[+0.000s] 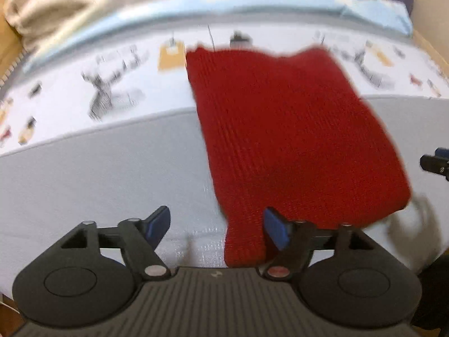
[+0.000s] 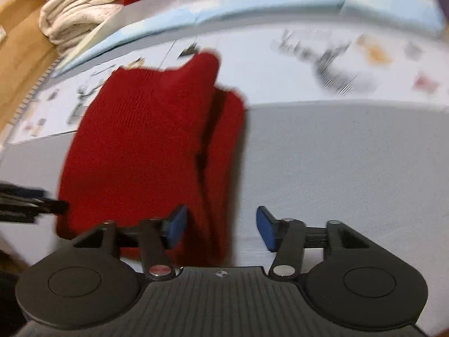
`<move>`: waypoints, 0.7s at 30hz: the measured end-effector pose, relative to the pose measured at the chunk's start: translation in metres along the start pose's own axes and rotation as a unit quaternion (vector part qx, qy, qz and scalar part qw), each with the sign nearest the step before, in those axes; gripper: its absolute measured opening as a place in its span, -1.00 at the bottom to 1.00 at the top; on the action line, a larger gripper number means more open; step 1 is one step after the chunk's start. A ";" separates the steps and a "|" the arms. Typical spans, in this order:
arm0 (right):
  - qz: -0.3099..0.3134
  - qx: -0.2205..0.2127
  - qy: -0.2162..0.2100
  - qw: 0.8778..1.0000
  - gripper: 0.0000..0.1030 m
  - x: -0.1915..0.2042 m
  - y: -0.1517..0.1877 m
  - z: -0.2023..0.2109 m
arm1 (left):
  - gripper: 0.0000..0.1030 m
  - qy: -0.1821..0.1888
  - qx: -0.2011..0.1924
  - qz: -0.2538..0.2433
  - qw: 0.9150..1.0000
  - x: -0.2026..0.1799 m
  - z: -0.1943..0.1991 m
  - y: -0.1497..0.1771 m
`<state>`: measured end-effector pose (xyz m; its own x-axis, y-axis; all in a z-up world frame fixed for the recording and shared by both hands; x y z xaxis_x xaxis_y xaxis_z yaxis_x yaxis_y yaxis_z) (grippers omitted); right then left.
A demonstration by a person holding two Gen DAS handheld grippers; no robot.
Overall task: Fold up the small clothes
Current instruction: 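Release the folded sweater and lift both tools away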
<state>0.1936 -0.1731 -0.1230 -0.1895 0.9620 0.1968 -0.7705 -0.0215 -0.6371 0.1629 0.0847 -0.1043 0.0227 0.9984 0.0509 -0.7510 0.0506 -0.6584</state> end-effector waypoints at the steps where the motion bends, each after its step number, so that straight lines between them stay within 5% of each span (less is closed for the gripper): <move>1: 0.025 -0.030 0.025 0.999 0.06 0.000 -0.004 0.016 | 0.63 -0.002 -0.020 0.003 1.000 -0.001 0.012 -0.001; 5: 0.035 -0.122 0.043 0.991 0.32 0.010 -0.016 0.070 | 0.75 -0.034 -0.088 0.000 0.996 -0.009 0.060 0.008; 9: 0.029 -0.169 0.041 0.984 0.53 0.025 -0.003 0.116 | 0.76 -0.035 -0.118 0.013 0.992 -0.026 0.097 0.027; 21: 0.020 -0.138 0.003 0.990 0.55 0.068 0.049 0.138 | 0.76 -0.038 -0.126 0.083 0.988 -0.054 0.124 0.073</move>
<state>0.0588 -0.1463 -0.0381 -0.2125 0.9632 0.1643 -0.5663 0.0156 -0.8240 0.0250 0.0317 -0.0615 -0.1432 0.9894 -0.0242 -0.5523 -0.1002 -0.8276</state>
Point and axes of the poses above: each gripper's, at about its wrist camera, not at the fingertips, and z roughly against the way its jaws point, x to its left, y to its underside, the point moved 9 cm from there along -z, roughly the way its jaws point, and after that the axes turned 11 degrees about -x, right-handed, at the moved point
